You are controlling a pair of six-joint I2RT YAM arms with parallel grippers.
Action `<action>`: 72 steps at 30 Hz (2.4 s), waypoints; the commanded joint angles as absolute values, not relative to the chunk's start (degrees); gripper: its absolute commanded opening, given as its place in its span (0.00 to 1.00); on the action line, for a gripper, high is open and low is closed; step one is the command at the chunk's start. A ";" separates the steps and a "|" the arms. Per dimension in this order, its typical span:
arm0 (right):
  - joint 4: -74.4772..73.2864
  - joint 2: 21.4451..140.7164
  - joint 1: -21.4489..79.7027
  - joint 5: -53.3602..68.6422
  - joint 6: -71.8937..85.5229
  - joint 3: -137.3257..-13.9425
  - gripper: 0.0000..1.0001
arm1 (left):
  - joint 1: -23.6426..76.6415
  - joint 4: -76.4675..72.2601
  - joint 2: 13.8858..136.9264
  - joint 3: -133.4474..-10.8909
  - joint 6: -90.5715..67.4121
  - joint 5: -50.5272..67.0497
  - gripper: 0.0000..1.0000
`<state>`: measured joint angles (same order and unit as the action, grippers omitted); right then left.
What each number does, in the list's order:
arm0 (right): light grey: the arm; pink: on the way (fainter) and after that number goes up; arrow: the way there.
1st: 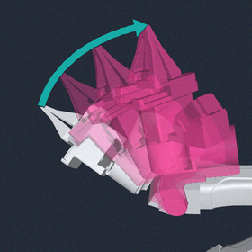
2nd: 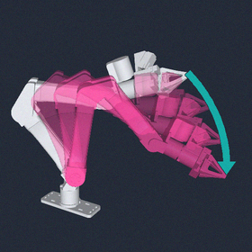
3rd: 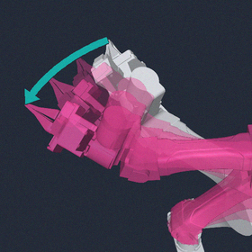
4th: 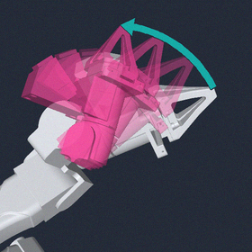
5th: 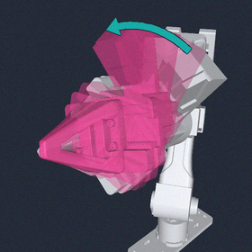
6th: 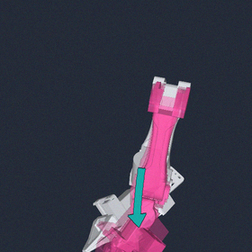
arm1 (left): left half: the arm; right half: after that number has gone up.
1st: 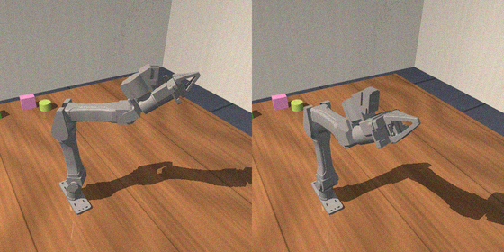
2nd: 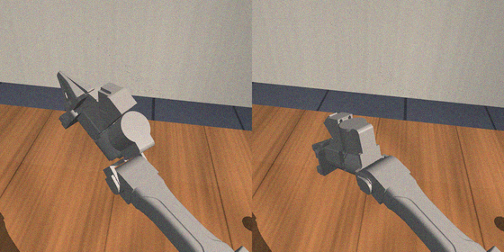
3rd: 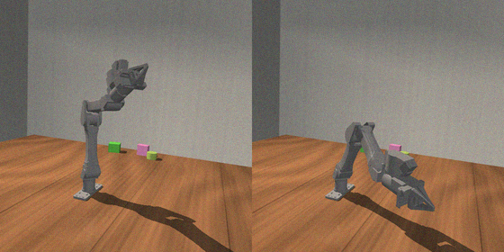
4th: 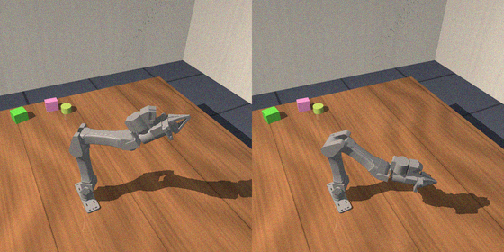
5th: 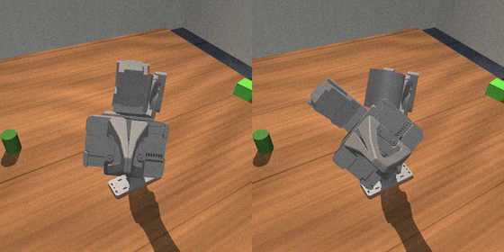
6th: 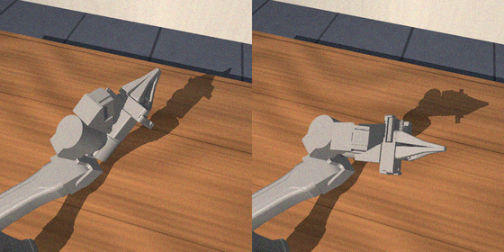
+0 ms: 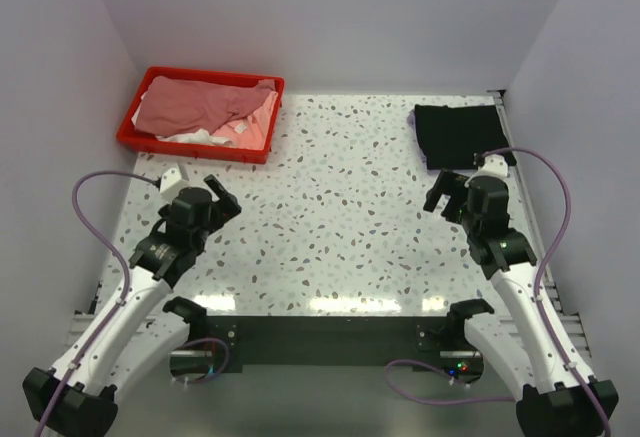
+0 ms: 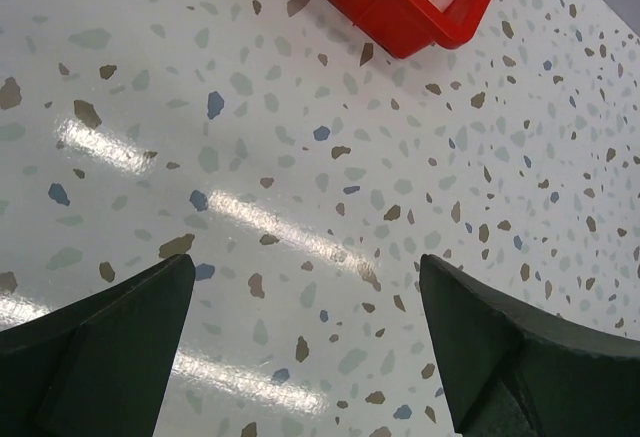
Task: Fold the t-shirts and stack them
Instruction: Grab the tshirt from the pile
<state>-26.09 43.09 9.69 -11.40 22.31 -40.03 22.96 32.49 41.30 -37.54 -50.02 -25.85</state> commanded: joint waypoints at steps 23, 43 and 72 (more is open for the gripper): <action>-17.58 38.58 9.58 -7.82 25.40 -35.33 0.99 | 2.57 15.28 97.52 -80.92 -31.56 -24.88 1.00; -17.58 42.01 9.67 -8.35 24.70 -35.07 0.99 | -2.90 31.30 125.15 -112.58 -23.38 -27.33 1.00; -16.35 46.76 9.67 -8.96 24.87 -34.98 0.99 | -3.95 10.37 139.12 -120.31 -13.97 -2.81 0.98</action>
<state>-18.79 46.57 9.69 -7.94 25.04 -35.11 -3.70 12.73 135.98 -117.08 -15.33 -6.22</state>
